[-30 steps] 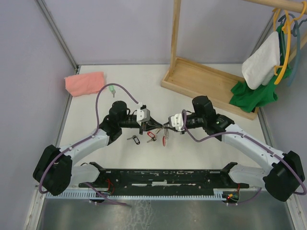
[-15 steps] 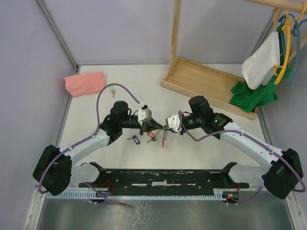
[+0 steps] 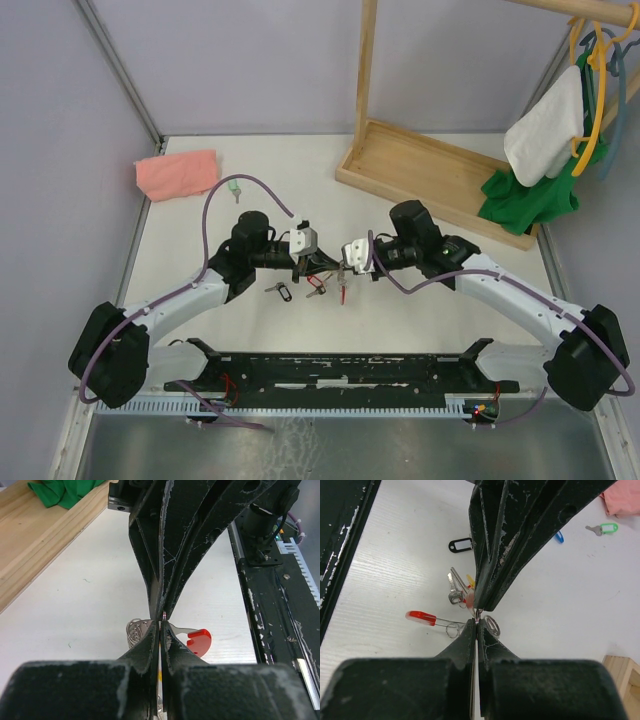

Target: Put the keys on the keyring

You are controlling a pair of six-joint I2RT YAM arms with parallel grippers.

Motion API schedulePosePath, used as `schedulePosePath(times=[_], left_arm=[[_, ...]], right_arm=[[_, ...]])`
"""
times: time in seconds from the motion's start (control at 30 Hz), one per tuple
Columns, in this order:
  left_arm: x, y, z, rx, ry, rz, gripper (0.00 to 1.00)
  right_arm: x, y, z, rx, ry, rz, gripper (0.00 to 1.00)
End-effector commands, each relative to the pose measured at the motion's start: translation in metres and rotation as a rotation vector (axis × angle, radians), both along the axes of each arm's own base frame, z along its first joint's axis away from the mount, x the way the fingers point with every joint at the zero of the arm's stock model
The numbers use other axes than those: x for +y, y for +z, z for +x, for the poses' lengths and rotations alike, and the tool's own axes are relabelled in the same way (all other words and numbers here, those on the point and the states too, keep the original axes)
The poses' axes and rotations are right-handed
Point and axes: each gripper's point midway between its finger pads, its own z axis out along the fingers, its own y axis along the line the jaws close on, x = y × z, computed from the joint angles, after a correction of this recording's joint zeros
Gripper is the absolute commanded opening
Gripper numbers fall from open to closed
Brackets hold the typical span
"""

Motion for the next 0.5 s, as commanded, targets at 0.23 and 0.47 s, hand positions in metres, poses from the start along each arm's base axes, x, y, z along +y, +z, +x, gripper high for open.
schedulePosePath(times=[0.23,0.47], left_arm=[[0.003,0.011,0.025,-0.023,0.075,0.003,0.03],[0.004,0.003,0.029,0.032,0.055,-0.006,0.03]], right_arm=[[0.006,0.065,0.02,-0.124,-0.111,0.303,0.01],[0.005,0.09,0.023,-0.117,-0.116,0.519,0.01]])
